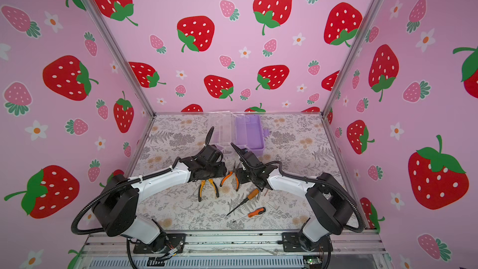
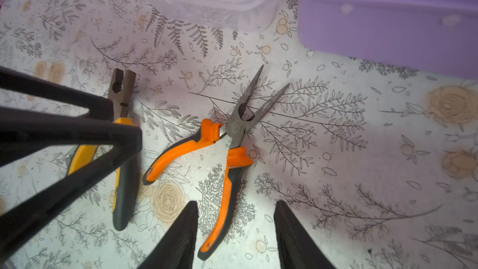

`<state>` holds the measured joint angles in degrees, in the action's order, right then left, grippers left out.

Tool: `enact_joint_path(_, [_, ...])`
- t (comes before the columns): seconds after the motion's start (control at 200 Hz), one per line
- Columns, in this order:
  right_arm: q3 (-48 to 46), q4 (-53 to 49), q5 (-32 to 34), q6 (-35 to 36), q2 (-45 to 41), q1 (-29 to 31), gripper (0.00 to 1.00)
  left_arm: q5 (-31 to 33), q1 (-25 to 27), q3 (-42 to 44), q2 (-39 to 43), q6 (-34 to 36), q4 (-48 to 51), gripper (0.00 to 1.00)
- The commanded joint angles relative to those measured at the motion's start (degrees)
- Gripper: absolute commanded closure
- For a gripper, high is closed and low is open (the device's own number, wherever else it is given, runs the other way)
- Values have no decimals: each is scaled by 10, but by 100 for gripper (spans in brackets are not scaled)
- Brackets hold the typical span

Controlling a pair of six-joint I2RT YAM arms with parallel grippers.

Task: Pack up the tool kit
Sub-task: 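Release the box and lower both grippers toward the orange-handled needle-nose pliers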

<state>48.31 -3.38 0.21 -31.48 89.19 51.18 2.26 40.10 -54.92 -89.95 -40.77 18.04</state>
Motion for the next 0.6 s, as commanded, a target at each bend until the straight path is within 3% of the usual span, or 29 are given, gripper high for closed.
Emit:
enact_joint_path(0.0, [-13, 15, 7, -13, 15, 2, 49, -3, 24, 5, -26, -32, -29, 43])
enact_joint_path(0.265, [-26, 45, -7, -17, 49, 22, 52, 0, 49, 16, -53, -56, -53, 43])
enact_joint_path(0.42, [-21, 41, 0, -16, 82, 24, 70, -5, 49, 16, -49, -60, -61, 43])
enact_joint_path(0.595, [-9, 17, 65, -6, 97, 24, 77, -23, 49, 14, -35, -63, -77, 43])
